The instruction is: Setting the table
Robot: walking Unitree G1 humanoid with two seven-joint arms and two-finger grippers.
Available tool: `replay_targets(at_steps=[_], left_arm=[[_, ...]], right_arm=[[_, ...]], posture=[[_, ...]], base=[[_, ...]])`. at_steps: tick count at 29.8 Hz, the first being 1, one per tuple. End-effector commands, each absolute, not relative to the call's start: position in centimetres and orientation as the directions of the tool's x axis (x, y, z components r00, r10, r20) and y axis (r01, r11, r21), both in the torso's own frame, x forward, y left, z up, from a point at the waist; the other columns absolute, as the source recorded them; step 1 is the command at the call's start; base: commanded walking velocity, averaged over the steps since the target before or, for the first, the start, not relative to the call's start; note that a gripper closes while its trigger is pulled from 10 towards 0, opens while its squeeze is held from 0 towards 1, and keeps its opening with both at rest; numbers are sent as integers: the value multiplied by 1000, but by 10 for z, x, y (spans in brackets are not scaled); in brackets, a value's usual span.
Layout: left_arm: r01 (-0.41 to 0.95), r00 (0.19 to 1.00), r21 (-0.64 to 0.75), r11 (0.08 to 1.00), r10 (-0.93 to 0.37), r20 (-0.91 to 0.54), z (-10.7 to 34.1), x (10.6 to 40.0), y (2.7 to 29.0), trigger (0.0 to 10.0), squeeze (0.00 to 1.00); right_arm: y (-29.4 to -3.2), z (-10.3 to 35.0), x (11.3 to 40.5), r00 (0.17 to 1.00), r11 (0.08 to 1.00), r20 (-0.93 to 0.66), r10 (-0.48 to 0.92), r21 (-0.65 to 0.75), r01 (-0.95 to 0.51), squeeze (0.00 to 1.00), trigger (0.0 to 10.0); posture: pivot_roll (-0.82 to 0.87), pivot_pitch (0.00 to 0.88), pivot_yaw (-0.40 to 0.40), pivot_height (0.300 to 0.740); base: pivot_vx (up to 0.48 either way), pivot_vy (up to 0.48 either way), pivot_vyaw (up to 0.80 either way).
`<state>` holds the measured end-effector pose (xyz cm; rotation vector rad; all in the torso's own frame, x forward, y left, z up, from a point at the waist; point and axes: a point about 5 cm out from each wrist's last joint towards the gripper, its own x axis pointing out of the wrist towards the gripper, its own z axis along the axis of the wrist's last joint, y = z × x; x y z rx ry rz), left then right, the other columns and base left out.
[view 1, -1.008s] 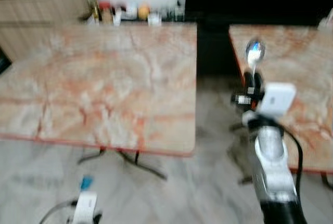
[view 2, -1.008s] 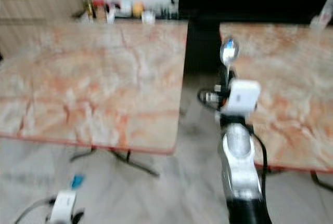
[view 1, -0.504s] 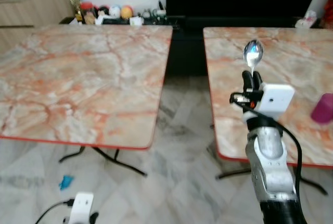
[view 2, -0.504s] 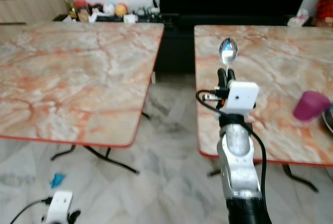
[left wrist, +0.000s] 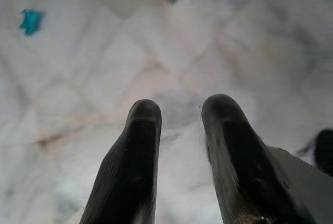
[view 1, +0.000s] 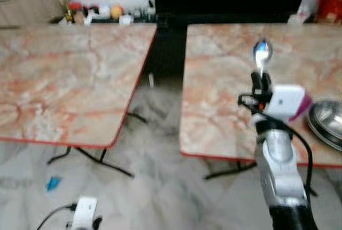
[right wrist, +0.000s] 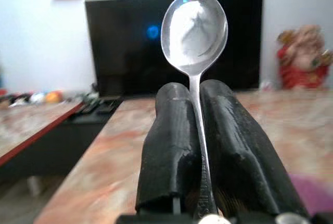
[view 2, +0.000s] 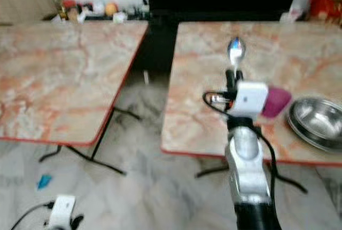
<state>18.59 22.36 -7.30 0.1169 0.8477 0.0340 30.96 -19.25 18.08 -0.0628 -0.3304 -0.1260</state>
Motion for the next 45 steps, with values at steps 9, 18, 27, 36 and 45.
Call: replay_targets(at_steps=[9, 18, 27, 36, 45], left_arm=[[8, 655, 141, 990, 101, -749, -72, 184, 234, 10000, 0], [7, 653, 138, 990, 100, -751, -72, 183, 234, 10000, 0], [6, 653, 139, 990, 101, -751, -72, 183, 234, 10000, 0], [7, 655, 137, 991, 99, -749, -72, 185, 231, 10000, 0], [-5, 658, 125, 992, 97, -747, -71, 185, 232, 10000, 0]], right_arm=[[-187, 188, 312, 933, 992, 347, -93, -45, 116, 0, 10000], [-188, 188, 311, 933, 991, 346, -100, -45, 123, 0, 10000], [-191, 188, 311, 933, 990, 344, -108, -46, 132, 0, 10000], [-193, 189, 312, 932, 989, 345, -113, -50, 139, 0, 10000], [-196, 188, 314, 935, 986, 327, -140, -36, 160, 0, 10000]], posture=[[-5, 0, 49, 740], [-5, 0, 50, 740], [-4, 0, 50, 740], [-3, 0, 51, 740], [-4, 0, 53, 740]], base=[[0, -341, 0], [0, -341, 0], [0, -340, 0], [0, -339, 0], [0, -253, -169]])
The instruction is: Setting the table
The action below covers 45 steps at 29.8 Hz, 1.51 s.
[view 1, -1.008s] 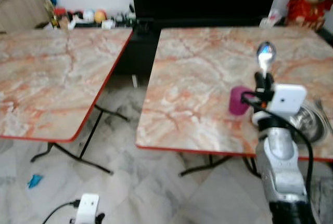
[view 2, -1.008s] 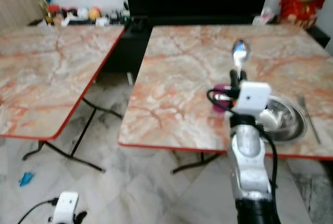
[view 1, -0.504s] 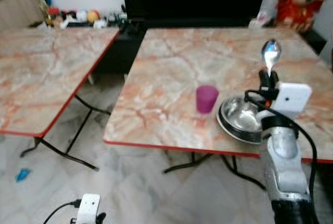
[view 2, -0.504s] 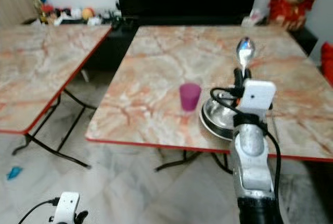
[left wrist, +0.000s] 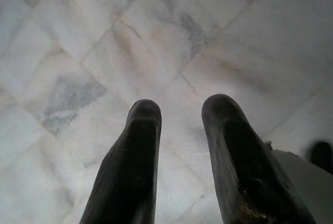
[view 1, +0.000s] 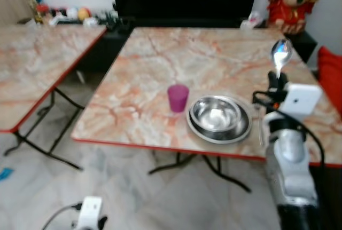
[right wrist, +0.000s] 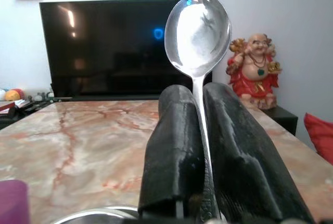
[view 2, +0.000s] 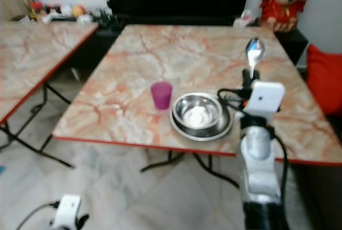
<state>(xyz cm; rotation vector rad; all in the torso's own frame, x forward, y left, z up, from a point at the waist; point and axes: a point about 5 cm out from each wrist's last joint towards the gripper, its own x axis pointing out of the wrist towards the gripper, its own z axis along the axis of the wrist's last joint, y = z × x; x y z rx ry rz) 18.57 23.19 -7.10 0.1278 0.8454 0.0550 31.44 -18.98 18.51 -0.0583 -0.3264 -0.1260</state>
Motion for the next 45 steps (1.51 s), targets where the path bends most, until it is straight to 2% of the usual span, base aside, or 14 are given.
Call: replay_targets(at_steps=[1, 9, 19, 26, 45], left_arm=[[-5, 658, 122, 992, 95, -747, -72, 185, 232, 10000, 0], [-15, 663, 120, 993, 100, -742, -70, 186, 237, 10000, 0], [-42, 648, 110, 993, 111, -753, -71, 182, 242, 10000, 0], [-39, 643, 111, 993, 110, -758, -72, 181, 239, 10000, 0], [-24, 631, 105, 994, 96, -770, -75, 181, 232, 10000, 0]], right_arm=[[-197, 188, 314, 934, 986, 327, -140, -36, 161, 0, 10000], [-194, 188, 315, 935, 988, 329, -135, -32, 154, 0, 10000], [-194, 189, 316, 935, 986, 329, -134, -49, 159, 0, 10000], [-195, 189, 315, 935, 985, 328, -135, -56, 162, 0, 10000], [-198, 192, 316, 934, 984, 332, -132, -71, 164, 0, 10000]], posture=[[-4, 0, 53, 740], [-2, 0, 56, 740], [-1, 1, 61, 740], [-1, 3, 61, 740], [-5, 8, 65, 740]], base=[[0, 0, -800], [0, 0, -789], [0, 0, 0], [0, 424, 0], [0, 0, 0]])
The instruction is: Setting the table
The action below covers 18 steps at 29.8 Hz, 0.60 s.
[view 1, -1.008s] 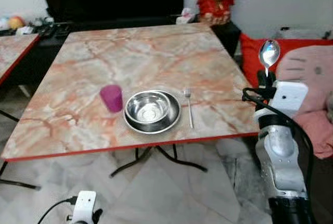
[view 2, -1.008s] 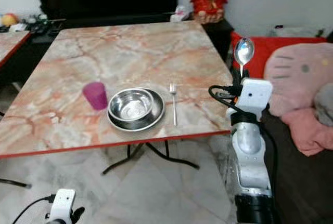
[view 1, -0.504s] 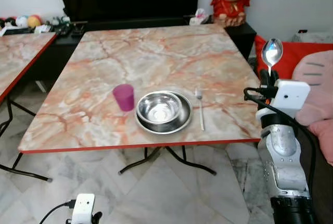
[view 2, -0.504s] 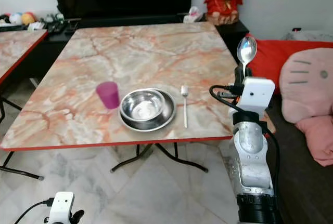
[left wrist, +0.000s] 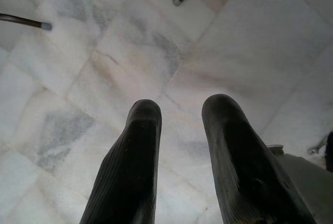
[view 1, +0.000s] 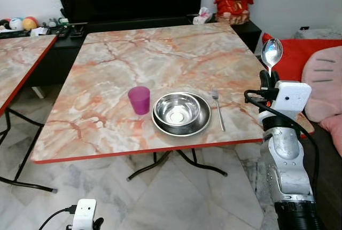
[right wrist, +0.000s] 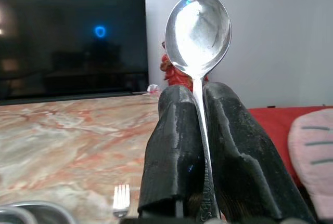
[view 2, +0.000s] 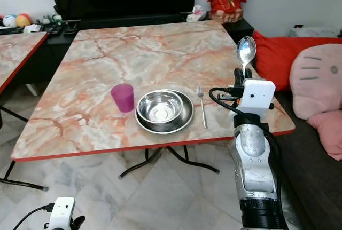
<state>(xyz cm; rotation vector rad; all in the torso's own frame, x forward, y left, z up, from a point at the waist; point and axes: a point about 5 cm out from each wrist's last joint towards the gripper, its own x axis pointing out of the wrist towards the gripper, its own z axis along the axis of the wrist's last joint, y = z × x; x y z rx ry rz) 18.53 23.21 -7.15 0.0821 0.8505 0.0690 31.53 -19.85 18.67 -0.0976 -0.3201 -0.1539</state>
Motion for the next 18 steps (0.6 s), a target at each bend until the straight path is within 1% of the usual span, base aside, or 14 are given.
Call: replay_targets(at_steps=[1, 2, 4, 6, 8, 9, 18], left_arm=[[-26, 625, 105, 994, 98, -774, -75, 180, 231, 10000, 0], [-27, 623, 106, 994, 99, -776, -76, 180, 230, 10000, 0], [-28, 618, 111, 993, 105, -780, -76, 180, 231, 10000, 0], [-32, 612, 118, 993, 112, -783, -76, 178, 234, 10000, 0], [-30, 601, 132, 991, 123, -790, -77, 175, 237, 10000, 0], [-34, 594, 137, 990, 130, -794, -77, 174, 238, 10000, 0], [-100, 562, 121, 988, 156, -812, -81, 163, 246, 10000, 0]], right_arm=[[-196, 193, 316, 933, 984, 340, -116, -89, 155, 0, 10000], [-196, 194, 316, 932, 984, 346, -107, -101, 150, 0, 10000], [-192, 195, 315, 932, 985, 355, -75, -118, 125, 0, 10000], [-188, 195, 315, 931, 987, 359, -60, -118, 109, 0, 10000], [-188, 194, 316, 933, 989, 351, -73, -97, 114, 0, 10000], [-191, 194, 316, 931, 989, 351, -96, -74, 131, 0, 10000], [-199, 197, 315, 927, 985, 359, -113, -84, 152, 0, 10000]], posture=[[-5, 9, 66, 740], [-5, 9, 66, 740], [-4, 10, 65, 740], [-2, 10, 65, 740], [-1, 11, 66, 740], [0, 11, 66, 740], [-2, 5, 69, 740]], base=[[0, 0, 0], [0, 0, 0], [0, 0, 531], [0, 0, 800], [0, 0, 0], [296, 0, 0], [325, 0, 0]])
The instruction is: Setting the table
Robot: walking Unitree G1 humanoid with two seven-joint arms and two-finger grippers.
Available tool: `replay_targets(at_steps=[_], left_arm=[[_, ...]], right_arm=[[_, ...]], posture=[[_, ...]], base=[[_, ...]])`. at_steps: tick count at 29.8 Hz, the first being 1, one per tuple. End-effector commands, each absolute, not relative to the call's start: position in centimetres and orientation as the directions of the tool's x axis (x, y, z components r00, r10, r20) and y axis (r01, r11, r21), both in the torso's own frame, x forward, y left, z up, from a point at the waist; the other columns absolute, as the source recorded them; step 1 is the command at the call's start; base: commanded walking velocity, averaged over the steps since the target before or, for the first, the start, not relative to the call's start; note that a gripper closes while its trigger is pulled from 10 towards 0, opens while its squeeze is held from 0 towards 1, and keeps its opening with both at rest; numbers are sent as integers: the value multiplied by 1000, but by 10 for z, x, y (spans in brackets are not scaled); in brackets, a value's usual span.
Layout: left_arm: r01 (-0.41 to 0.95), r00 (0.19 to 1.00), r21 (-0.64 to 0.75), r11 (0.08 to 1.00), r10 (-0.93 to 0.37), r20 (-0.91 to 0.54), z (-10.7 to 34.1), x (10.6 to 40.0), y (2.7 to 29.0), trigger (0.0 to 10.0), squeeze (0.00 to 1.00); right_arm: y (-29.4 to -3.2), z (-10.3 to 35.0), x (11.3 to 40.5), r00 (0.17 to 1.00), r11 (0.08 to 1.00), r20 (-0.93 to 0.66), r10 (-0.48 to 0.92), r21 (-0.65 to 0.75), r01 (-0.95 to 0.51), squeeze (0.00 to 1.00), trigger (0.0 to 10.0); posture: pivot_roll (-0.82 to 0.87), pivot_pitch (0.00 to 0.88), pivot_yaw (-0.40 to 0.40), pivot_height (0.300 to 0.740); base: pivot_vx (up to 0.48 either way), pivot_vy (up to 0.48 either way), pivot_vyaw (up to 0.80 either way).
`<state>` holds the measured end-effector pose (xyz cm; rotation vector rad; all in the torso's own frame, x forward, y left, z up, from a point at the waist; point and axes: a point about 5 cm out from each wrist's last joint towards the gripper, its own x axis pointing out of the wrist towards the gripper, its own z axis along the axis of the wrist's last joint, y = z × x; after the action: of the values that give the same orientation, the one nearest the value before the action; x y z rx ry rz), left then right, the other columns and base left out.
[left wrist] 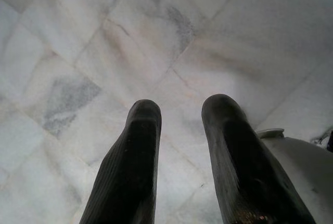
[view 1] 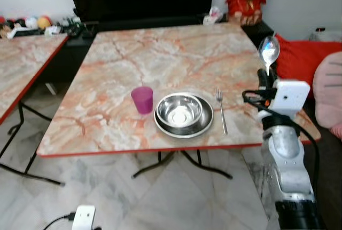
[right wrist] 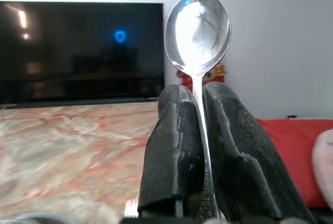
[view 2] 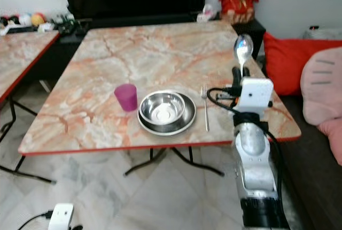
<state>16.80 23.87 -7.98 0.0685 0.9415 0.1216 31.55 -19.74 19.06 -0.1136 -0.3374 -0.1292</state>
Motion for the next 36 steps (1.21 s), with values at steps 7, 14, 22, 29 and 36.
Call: replay_targets(at_steps=[7, 14, 22, 29, 36], left_arm=[[-107, 556, 125, 986, 164, -815, -81, 159, 248, 10000, 0], [-111, 577, 103, 989, 148, -803, -80, 163, 244, 10000, 0], [-102, 577, 101, 990, 141, -805, -81, 165, 241, 10000, 0], [-116, 563, 76, 990, 128, -816, -83, 162, 239, 10000, 0], [-114, 568, 82, 990, 133, -812, -82, 162, 240, 10000, 0]], right_arm=[[-198, 196, 316, 927, 985, 358, -116, -77, 153, 0, 10000], [-196, 198, 317, 925, 987, 362, -111, -72, 147, 0, 10000], [-198, 200, 318, 929, 981, 347, -128, -91, 170, 0, 10000], [-200, 200, 316, 932, 982, 334, -139, -78, 175, 0, 10000], [-202, 199, 317, 932, 980, 328, -153, -72, 186, 0, 10000]], posture=[[3, 4, 69, 740], [4, 2, 70, 740], [-4, 10, 81, 740], [-6, 11, 86, 740], [-3, 10, 84, 740]], base=[[370, 0, 0], [52, 0, 0], [0, 0, 0], [0, 0, 0], [0, 390, 0]])
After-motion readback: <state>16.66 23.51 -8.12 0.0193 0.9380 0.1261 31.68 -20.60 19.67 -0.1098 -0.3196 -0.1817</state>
